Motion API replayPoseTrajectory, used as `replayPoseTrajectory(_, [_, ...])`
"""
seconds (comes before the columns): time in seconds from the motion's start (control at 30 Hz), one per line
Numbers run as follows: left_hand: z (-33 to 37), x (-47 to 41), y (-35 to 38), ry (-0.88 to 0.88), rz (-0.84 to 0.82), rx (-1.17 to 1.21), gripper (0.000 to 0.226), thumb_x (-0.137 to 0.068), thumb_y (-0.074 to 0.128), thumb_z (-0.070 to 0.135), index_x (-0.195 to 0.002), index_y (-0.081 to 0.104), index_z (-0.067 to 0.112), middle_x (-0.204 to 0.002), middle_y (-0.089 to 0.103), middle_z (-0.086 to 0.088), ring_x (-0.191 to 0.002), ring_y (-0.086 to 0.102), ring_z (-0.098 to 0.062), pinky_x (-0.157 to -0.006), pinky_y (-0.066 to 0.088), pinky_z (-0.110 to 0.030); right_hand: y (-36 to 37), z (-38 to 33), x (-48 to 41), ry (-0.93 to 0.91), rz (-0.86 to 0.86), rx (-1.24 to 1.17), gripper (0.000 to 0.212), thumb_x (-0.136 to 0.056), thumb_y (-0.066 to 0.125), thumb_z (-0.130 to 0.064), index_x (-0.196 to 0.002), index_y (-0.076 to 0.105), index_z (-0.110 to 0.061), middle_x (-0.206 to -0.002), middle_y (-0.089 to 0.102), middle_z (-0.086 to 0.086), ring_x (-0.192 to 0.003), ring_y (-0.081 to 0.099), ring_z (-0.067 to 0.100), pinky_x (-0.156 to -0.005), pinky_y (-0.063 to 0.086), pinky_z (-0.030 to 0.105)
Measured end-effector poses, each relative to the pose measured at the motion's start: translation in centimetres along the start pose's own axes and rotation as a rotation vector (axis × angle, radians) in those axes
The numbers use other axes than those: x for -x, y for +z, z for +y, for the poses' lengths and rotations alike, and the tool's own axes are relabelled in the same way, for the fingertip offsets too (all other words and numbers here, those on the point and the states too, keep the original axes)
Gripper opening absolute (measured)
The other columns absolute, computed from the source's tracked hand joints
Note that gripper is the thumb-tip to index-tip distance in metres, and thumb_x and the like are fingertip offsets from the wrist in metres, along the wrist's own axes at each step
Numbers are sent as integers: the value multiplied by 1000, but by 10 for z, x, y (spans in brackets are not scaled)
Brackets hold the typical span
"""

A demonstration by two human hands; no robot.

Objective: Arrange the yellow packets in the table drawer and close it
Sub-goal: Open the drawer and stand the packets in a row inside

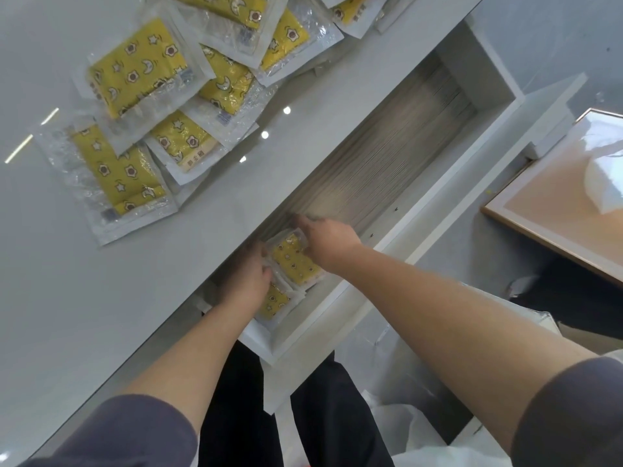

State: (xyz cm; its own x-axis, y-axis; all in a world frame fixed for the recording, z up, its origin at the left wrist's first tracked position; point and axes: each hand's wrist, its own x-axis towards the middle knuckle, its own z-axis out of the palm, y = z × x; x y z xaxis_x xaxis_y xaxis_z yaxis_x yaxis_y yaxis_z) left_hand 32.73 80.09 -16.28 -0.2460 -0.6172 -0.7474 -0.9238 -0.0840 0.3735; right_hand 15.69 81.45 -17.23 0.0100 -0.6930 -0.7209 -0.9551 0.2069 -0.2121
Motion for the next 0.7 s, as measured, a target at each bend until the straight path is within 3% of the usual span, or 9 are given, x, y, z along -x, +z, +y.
replayPoseTrajectory(0.17, [2, -7, -2, -55, -15, 43, 44, -94, 54, 20, -135, 39, 23, -131, 54, -5, -117, 55, -30, -93, 50, -51, -8, -3, -4, -2, 38, -38, 53, -90, 54, -5, -139, 40, -21, -120, 56, 8, -88, 62, 26, -61, 56, 36])
replayPoseTrajectory(0.27, [4, -10, -1, -35, -35, 73, 37, -96, 51, 19, -132, 46, 23, -126, 57, -3, -108, 57, -27, -90, 50, -43, -11, -3, -6, 56, 57, -154, 58, -86, 51, 6, -139, 43, -17, -122, 58, 8, -100, 62, 28, -72, 58, 38])
replayPoseTrajectory(0.4, [3, -13, 0, -29, -16, 85, 26, -97, 50, 22, -123, 53, 20, -116, 60, -2, -92, 56, -21, -81, 52, -38, -10, 0, -11, 107, 85, -229, 59, -85, 48, 12, -137, 47, -16, -119, 63, 8, -101, 63, 28, -76, 59, 39])
replayPoseTrajectory(0.6, [6, -15, -1, -51, -9, 79, 18, -97, 50, 24, -114, 53, 19, -106, 59, -1, -87, 58, -19, -73, 51, -33, -9, 5, -14, 81, 17, -311, 53, -89, 55, -3, -140, 46, -16, -135, 56, 3, -116, 58, 25, -87, 55, 34])
replayPoseTrajectory(0.7, [11, -17, -4, -42, -25, 88, 30, -98, 51, 22, -128, 47, 18, -114, 59, -3, -99, 60, -24, -82, 52, -39, -8, 10, -15, 142, 8, -397, 44, -89, 62, -9, -131, 54, -14, -120, 63, 4, -107, 61, 23, -81, 53, 28])
